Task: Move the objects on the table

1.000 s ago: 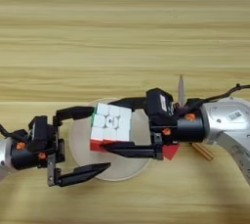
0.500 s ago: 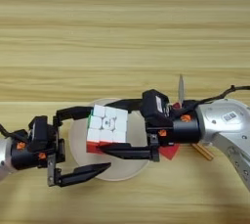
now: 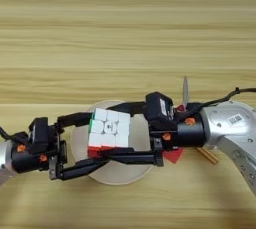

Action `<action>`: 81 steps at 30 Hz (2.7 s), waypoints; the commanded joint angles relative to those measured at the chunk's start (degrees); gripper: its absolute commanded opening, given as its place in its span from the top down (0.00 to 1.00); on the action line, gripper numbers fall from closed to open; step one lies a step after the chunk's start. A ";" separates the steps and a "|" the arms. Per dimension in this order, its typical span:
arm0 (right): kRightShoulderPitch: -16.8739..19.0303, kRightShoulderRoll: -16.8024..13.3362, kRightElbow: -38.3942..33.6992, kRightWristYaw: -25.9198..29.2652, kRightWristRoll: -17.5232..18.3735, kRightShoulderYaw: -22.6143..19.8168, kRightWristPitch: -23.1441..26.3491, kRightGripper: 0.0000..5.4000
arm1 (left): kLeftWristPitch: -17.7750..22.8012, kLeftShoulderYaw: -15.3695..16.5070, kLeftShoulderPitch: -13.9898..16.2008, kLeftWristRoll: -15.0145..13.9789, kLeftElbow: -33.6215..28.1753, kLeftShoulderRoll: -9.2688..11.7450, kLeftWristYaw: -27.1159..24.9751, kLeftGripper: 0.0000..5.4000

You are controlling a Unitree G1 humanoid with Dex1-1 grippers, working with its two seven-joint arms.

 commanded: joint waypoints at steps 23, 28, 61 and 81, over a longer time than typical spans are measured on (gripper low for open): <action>-0.66 -1.36 -0.68 0.68 4.25 -1.01 3.17 0.25 | 0.09 -0.42 0.01 0.19 -0.83 -0.29 0.47 0.39; -1.00 -1.12 -0.61 0.72 5.07 -1.27 3.52 0.13 | -0.01 -0.53 0.05 0.31 -0.77 -0.38 0.76 0.39; -2.68 3.78 7.64 -12.44 5.98 -13.70 0.39 0.00 | -4.99 9.25 5.00 13.06 10.01 -7.76 24.58 0.39; -3.23 13.79 10.86 -32.41 -8.70 -10.90 -1.90 0.00 | -2.70 14.77 1.17 19.16 18.06 -11.37 37.01 0.39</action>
